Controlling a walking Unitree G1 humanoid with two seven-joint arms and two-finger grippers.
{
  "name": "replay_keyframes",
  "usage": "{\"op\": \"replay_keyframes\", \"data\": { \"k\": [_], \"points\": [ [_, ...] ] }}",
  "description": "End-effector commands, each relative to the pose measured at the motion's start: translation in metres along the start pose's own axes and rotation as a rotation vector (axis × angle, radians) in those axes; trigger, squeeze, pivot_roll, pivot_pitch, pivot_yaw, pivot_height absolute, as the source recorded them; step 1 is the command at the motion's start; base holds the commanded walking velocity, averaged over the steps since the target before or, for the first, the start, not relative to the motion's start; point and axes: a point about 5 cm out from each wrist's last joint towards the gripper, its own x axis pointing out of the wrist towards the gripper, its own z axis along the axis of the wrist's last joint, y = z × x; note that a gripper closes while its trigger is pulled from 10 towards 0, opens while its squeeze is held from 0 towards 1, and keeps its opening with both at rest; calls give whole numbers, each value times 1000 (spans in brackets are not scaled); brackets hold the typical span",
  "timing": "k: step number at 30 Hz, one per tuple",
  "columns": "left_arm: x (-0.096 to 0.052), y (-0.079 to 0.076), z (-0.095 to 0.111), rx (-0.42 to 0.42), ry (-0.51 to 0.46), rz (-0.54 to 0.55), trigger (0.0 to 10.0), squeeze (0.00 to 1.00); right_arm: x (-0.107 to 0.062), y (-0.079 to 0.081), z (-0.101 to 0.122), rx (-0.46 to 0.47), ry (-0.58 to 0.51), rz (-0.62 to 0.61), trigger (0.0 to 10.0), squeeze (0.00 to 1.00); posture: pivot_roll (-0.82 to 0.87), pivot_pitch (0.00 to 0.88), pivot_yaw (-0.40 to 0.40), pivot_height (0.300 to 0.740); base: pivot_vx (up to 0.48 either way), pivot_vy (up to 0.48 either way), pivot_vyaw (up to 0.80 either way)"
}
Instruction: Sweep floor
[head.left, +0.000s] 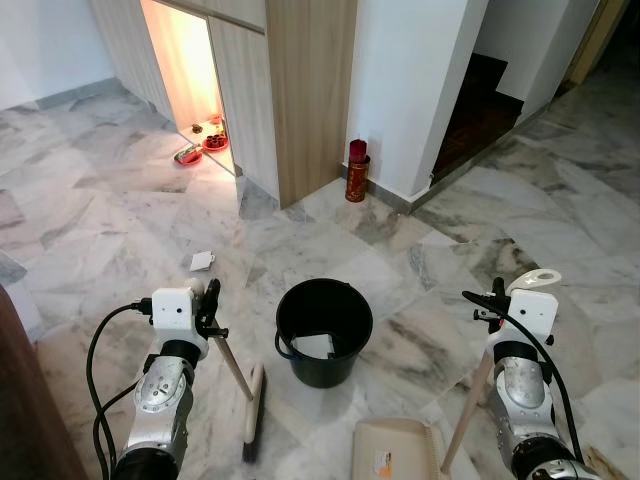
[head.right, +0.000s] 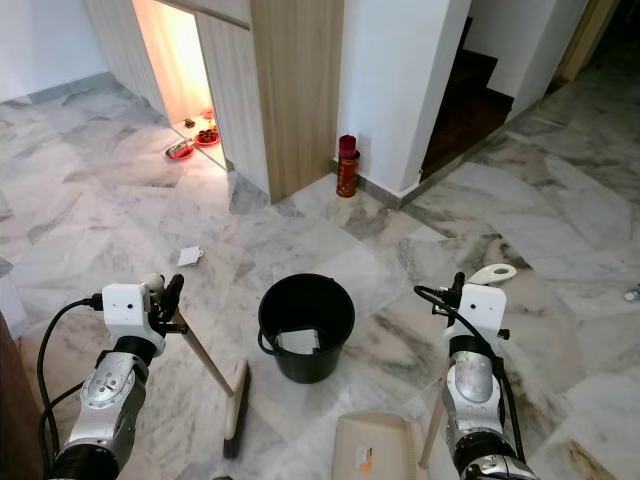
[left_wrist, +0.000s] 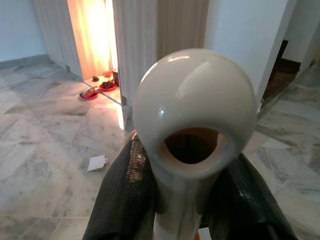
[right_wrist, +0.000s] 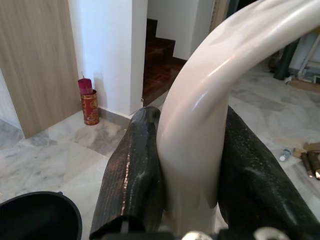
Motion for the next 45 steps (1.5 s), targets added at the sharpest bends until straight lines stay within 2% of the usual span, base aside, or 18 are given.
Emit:
{"op": "replay_keyframes", "data": {
  "k": [1, 18, 39, 45],
  "points": [
    [2, 0, 3, 5, -13, -1, 10000, 0, 4, -1, 5, 6, -23, -4, 10000, 0, 3, 0, -15, 740, -251, 0, 0],
    [2, 2, 1, 15, 6, 7, 10000, 0, 4, 0, 2, 18, 14, -5, 10000, 0, 2, 0, -16, 740, -14, 0, -28],
    [4, -3, -1, 18, 14, -15, 10000, 0, 4, 0, -1, 2, 40, 3, 10000, 0, -1, 0, -18, 740, 0, 0, -782],
    [5, -5, 0, 20, 8, -26, 10000, 0, 5, 2, 0, -1, 39, 6, 10000, 0, 1, 0, -19, 740, 0, -311, -781]
  ]
}}
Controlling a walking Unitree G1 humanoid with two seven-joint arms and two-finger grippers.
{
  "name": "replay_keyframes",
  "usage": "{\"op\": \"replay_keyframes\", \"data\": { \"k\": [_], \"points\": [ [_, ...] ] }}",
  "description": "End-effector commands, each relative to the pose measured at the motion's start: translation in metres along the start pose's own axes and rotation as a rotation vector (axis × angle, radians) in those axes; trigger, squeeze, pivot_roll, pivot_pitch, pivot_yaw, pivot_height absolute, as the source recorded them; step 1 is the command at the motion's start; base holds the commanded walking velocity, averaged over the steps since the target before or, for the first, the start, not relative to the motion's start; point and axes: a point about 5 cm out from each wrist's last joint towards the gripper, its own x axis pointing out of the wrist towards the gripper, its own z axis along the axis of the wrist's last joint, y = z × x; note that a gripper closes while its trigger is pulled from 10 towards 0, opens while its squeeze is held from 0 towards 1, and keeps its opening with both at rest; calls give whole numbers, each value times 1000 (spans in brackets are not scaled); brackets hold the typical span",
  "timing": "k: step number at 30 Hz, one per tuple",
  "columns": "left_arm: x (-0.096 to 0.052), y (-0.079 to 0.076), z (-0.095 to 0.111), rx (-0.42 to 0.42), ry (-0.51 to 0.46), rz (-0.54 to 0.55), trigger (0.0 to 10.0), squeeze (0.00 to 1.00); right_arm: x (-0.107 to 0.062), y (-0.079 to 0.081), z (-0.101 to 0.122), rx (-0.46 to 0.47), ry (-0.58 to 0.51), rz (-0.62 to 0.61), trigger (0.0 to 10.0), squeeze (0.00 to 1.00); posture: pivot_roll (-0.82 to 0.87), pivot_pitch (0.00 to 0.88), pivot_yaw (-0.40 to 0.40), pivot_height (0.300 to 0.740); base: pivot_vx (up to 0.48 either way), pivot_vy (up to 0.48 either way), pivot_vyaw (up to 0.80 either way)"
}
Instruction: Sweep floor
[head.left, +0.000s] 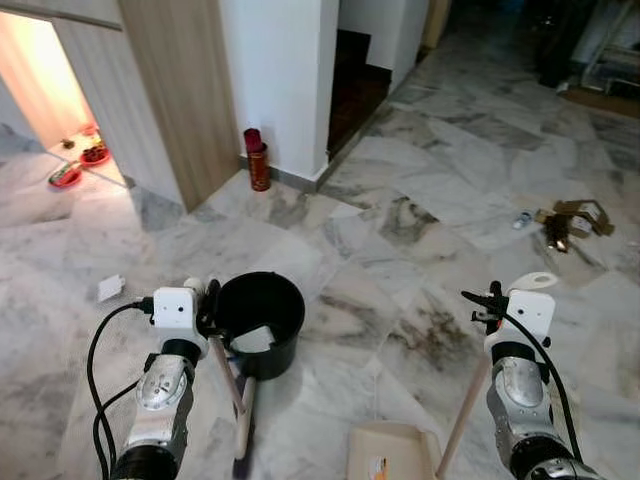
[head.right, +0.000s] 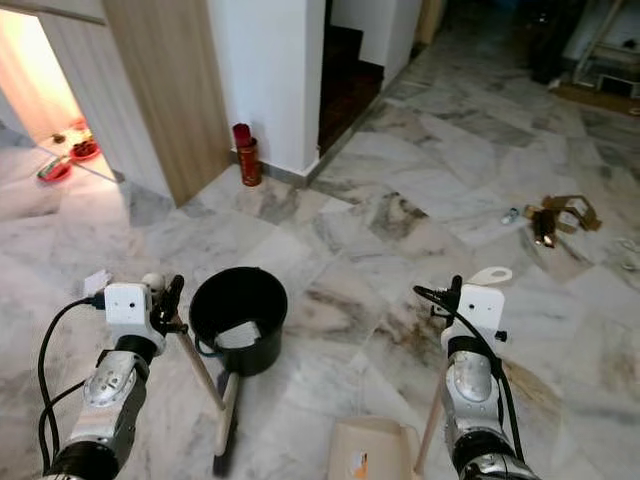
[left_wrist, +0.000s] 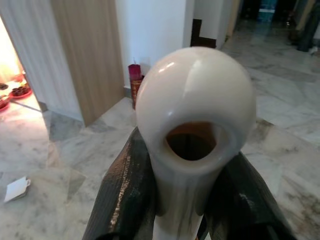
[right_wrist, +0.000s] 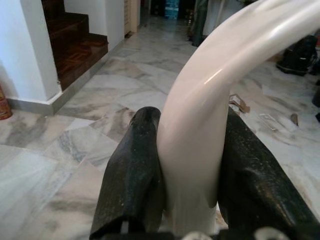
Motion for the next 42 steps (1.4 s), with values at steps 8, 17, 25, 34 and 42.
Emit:
{"op": "replay_keyframes", "data": {
  "k": [8, 17, 25, 34, 42],
  "points": [
    [4, -8, 3, 0, -14, -36, 10000, 0, 5, 0, 5, -9, -7, 0, 10000, 0, 5, 0, -20, 740, 0, -313, -780],
    [5, -7, 4, -1, -20, -31, 10000, 0, 6, 0, 8, -2, -26, -6, 10000, 0, 6, 0, -20, 740, 0, -252, -620],
    [6, -10, 5, -18, -30, -25, 10000, 0, 6, -4, 10, -1, -46, -24, 10000, 0, -13, 0, -22, 740, 0, 0, 0],
    [11, -12, 15, -36, -81, -15, 10000, 0, 14, 1, 28, -1, -137, -1, 10000, 0, -34, 0, -23, 740, 0, 0, 0],
    [14, -13, 16, -64, -92, 9, 10000, 0, 17, 15, 43, 3, -216, 54, 10000, 0, -42, 0, -35, 740, 170, 0, 0]
  ]
}}
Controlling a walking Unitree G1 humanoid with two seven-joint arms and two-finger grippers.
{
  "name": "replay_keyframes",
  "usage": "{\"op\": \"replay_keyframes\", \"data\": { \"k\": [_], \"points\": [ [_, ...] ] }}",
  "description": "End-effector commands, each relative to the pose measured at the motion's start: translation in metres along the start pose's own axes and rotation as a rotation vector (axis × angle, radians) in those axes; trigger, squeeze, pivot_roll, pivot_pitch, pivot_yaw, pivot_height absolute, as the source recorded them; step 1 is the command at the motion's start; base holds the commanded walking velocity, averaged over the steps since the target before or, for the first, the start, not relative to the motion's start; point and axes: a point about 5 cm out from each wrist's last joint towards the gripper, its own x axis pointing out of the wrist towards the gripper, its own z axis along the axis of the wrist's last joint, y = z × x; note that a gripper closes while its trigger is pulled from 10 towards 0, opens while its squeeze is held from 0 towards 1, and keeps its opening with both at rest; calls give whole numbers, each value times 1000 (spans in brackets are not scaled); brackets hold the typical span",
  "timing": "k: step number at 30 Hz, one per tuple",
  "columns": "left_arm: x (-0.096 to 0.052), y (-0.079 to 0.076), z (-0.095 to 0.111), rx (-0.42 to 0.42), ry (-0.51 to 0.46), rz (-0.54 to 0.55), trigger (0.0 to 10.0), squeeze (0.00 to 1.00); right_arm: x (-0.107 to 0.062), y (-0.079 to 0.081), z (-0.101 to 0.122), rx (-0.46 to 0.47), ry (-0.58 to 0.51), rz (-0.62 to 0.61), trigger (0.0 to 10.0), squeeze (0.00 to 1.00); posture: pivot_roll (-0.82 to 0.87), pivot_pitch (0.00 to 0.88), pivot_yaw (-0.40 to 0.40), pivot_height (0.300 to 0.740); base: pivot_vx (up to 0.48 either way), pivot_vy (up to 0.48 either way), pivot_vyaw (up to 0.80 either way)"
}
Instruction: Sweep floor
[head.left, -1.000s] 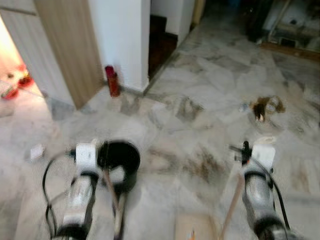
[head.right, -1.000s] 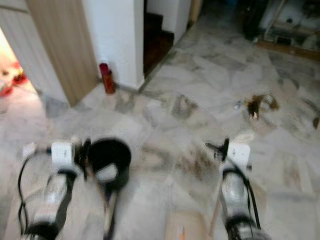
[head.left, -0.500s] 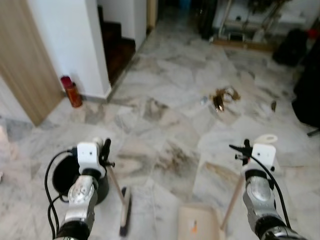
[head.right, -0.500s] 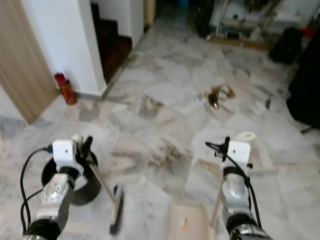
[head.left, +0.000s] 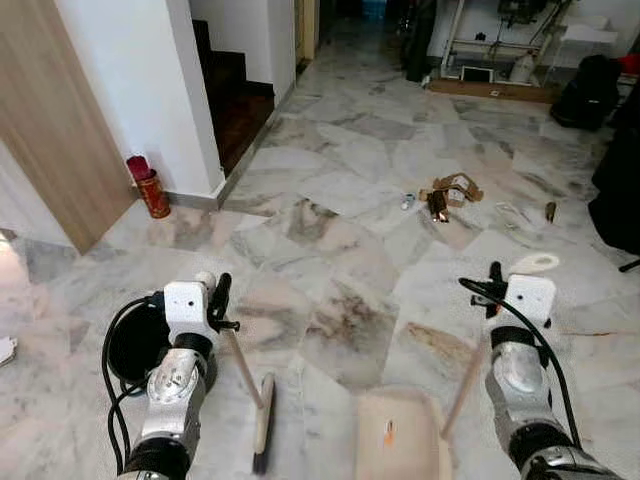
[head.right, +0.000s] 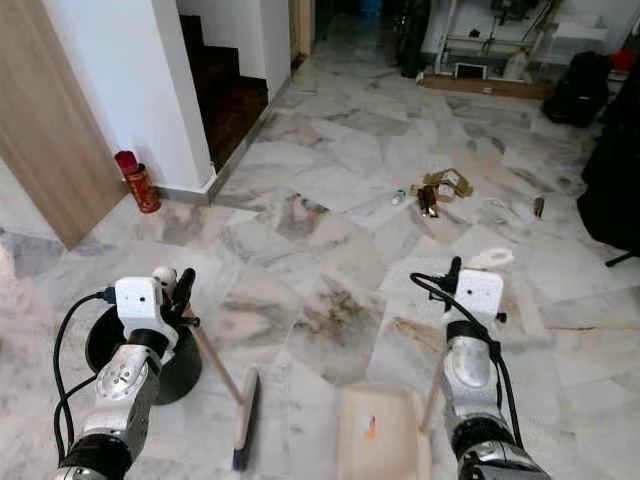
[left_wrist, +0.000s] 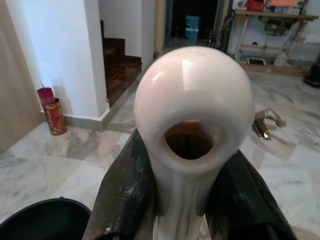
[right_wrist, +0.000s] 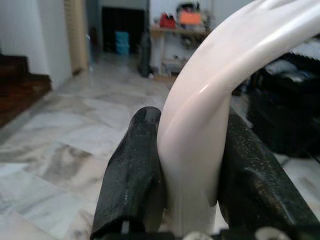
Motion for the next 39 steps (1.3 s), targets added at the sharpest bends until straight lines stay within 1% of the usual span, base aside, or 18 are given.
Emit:
{"op": "replay_keyframes", "data": {
  "k": [1, 4, 9, 14, 21, 27, 35, 39],
  "points": [
    [7, 1, 10, -7, -55, 12, 10000, 0, 8, 4, 16, 9, -81, 14, 10000, 0, -44, 0, -35, 740, 296, 0, 0],
    [8, 0, 10, -9, -53, 9, 10000, 0, 9, 9, 18, 20, -86, 26, 10000, 0, -47, 0, -35, 740, 296, 0, 0],
    [9, 1, 13, -12, -67, 13, 10000, 0, 8, 14, 19, 30, -95, 41, 10000, 0, -44, 0, -39, 740, 295, 0, 0],
    [9, 1, 12, -12, -65, 12, 10000, 0, 6, 19, 18, 35, -95, 49, 10000, 0, -49, 0, -24, 740, 307, 0, 0],
    [12, -3, 15, -15, -76, -9, 10000, 0, 6, 18, 20, 39, -104, 45, 10000, 0, -50, 0, -19, 740, 313, 0, 0],
    [13, -2, 17, -16, -85, -11, 10000, 0, 6, 18, 21, 39, -113, 51, 10000, 0, -45, 0, -20, 740, 328, 0, 0],
    [14, -4, 16, -16, -84, -20, 10000, 0, 6, 23, 20, 53, -102, 59, 10000, 0, -36, 0, -22, 740, 340, 0, 0],
    [15, -1, 17, -11, -86, -21, 10000, 0, 6, 24, 19, 54, -98, 58, 10000, 0, -34, 0, -33, 740, 342, 0, 0]
  ]
}}
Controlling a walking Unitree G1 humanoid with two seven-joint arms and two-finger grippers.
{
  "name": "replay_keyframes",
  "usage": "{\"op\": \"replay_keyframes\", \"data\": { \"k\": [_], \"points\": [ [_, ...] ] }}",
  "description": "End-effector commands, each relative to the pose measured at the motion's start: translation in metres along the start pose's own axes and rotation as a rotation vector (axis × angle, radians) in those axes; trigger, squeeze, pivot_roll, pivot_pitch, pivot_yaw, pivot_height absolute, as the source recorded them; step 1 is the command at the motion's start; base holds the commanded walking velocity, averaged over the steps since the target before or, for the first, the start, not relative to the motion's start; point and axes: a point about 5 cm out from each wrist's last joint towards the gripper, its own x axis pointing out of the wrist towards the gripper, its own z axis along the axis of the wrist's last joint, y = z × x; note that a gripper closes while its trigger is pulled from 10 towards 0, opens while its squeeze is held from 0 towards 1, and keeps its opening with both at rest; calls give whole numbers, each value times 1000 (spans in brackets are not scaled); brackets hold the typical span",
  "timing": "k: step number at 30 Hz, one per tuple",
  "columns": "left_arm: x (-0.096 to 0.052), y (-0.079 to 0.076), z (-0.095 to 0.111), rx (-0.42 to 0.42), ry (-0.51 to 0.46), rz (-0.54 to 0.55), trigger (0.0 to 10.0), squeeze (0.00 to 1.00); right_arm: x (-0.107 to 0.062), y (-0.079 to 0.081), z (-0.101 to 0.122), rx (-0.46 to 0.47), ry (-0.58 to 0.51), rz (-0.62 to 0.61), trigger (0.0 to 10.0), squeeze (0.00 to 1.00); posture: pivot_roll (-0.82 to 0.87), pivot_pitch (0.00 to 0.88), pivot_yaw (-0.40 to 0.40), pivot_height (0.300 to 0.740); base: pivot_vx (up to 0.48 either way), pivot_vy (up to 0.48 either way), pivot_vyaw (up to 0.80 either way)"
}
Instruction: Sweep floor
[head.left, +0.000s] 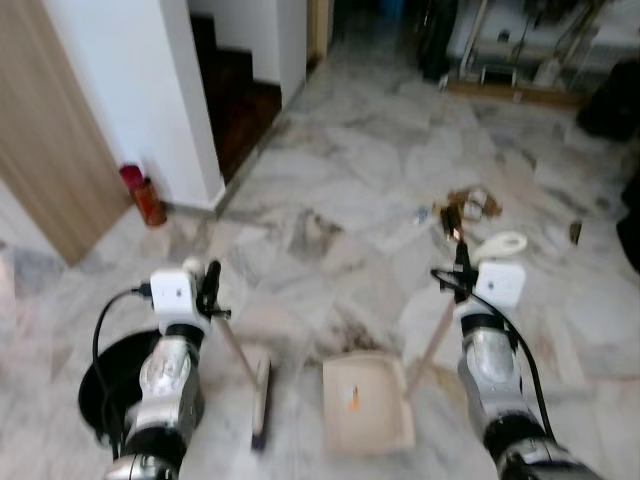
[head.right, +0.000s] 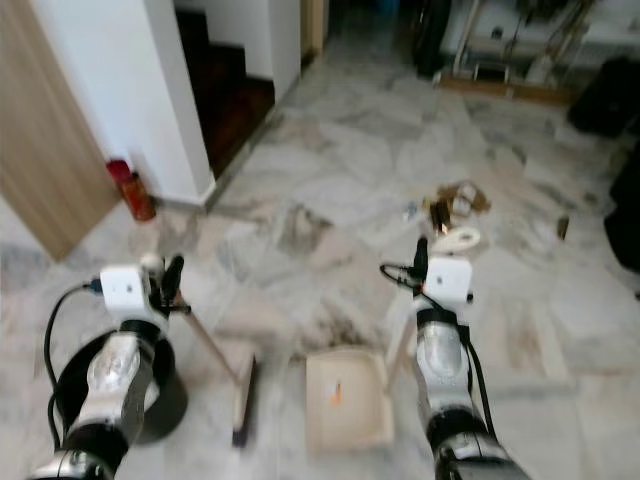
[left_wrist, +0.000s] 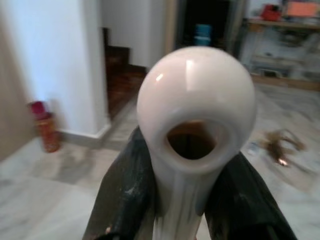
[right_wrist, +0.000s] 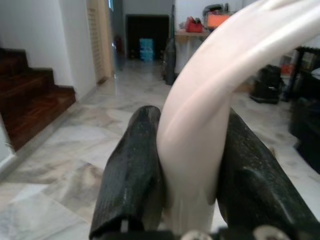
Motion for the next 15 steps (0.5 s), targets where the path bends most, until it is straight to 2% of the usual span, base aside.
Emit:
{"op": "replay_keyframes", "data": {
  "k": [1, 6, 8, 15],
  "points": [
    [5, 7, 11, 9, -55, 10, 10000, 0, 10, 5, 16, 9, -70, 16, 10000, 0, -34, 0, -33, 740, 341, 0, 0],
    [5, 5, 10, 6, -53, 7, 10000, 0, 11, 1, 18, 11, -82, 11, 10000, 0, -40, 0, -30, 740, 341, 0, -600],
    [4, 3, 8, 2, -47, -3, 10000, 0, 9, -3, 18, 4, -97, -6, 10000, 0, -45, 0, -23, 740, 339, 0, 0],
    [4, -2, 6, -3, -44, -19, 10000, 0, 4, -1, 14, -10, -87, 8, 10000, 0, -41, 0, -24, 740, 340, 0, 0]
  ]
}}
